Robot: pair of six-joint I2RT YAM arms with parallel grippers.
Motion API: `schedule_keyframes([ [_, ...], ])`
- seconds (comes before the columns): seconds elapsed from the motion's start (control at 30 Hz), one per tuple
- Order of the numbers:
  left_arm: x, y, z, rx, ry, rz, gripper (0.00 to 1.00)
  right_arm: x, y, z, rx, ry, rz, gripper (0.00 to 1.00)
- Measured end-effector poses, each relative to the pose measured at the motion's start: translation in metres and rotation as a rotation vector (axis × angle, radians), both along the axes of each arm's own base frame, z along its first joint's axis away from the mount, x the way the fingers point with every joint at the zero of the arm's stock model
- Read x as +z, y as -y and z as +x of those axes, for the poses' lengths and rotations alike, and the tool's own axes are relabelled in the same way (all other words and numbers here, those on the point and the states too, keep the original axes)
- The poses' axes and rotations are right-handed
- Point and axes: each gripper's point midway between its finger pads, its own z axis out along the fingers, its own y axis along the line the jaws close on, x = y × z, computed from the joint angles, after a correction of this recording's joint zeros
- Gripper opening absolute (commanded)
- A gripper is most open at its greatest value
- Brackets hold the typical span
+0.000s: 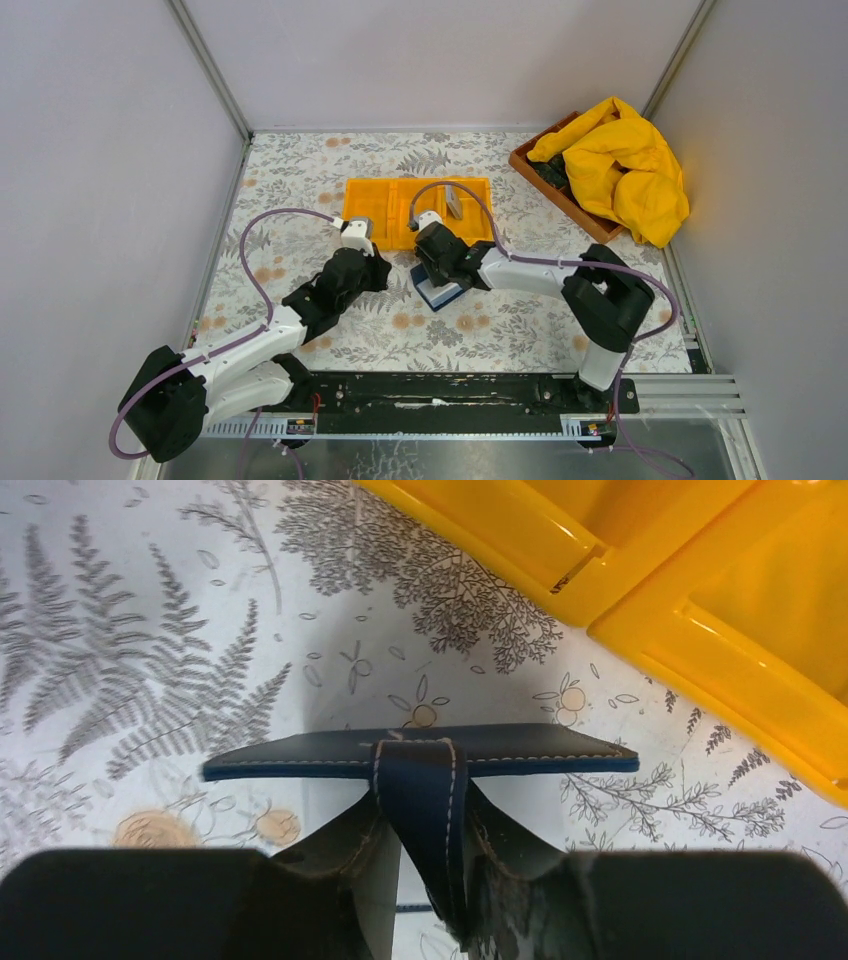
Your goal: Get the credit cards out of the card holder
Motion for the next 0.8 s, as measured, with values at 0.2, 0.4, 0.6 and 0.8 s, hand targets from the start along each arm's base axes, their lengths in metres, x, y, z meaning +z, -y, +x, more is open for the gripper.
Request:
schedule_keyframes([
  [0.2,0.0,0.0,0.0,0.0,0.0,0.0,0.08,-0.024,0.008,0.007,-0.026,-0.039,-0.045,0.3],
  [0.4,0.002,0.007,-0.003,-0.039,-0.003,-0.02,0.0,-0.025,0.008,0.007,-0.034,-0.04,-0.035,0.3],
  [0.6,-0.007,0.041,-0.03,-0.195,-0.026,-0.148,0.0,-0.025,0.013,0.0,-0.037,-0.047,-0.014,0.28],
  [0.8,-0.053,0.059,-0.062,-0.248,-0.139,-0.189,0.19,-0.024,0.011,-0.003,-0.027,-0.06,0.0,0.28],
])
